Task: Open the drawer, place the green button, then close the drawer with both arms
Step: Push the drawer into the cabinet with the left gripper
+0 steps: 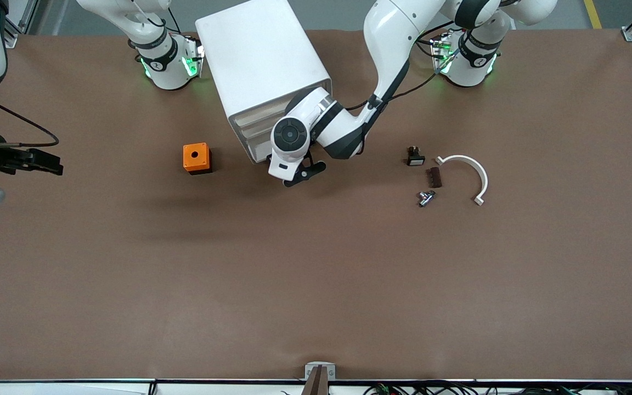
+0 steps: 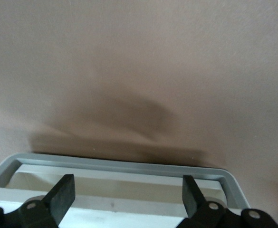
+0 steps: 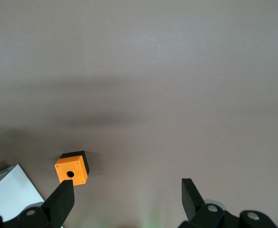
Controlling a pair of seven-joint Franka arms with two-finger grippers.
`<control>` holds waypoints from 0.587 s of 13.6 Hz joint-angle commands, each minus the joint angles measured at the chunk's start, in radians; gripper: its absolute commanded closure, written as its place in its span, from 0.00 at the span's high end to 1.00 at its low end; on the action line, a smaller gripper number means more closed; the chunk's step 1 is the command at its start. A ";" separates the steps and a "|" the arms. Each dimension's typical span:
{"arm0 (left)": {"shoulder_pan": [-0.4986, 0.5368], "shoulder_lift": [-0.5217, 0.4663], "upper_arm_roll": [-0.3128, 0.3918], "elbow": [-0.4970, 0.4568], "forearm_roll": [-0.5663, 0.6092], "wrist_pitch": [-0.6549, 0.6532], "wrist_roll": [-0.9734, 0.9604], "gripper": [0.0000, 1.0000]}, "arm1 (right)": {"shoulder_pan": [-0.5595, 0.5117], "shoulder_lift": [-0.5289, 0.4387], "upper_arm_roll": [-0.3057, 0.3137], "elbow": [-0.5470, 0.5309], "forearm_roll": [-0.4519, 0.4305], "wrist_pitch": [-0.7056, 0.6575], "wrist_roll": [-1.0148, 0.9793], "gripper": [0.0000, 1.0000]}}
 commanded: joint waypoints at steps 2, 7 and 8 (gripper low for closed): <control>-0.005 -0.018 -0.005 -0.040 -0.098 0.022 0.007 0.99 | -0.021 0.003 0.018 0.044 -0.009 -0.009 0.002 1.00; -0.005 -0.013 -0.005 -0.049 -0.198 0.022 0.019 0.99 | -0.019 -0.040 0.020 0.029 0.000 0.004 0.002 1.00; -0.005 -0.010 -0.006 -0.049 -0.215 0.022 0.024 0.99 | -0.019 -0.049 0.020 0.014 0.005 0.007 0.002 1.00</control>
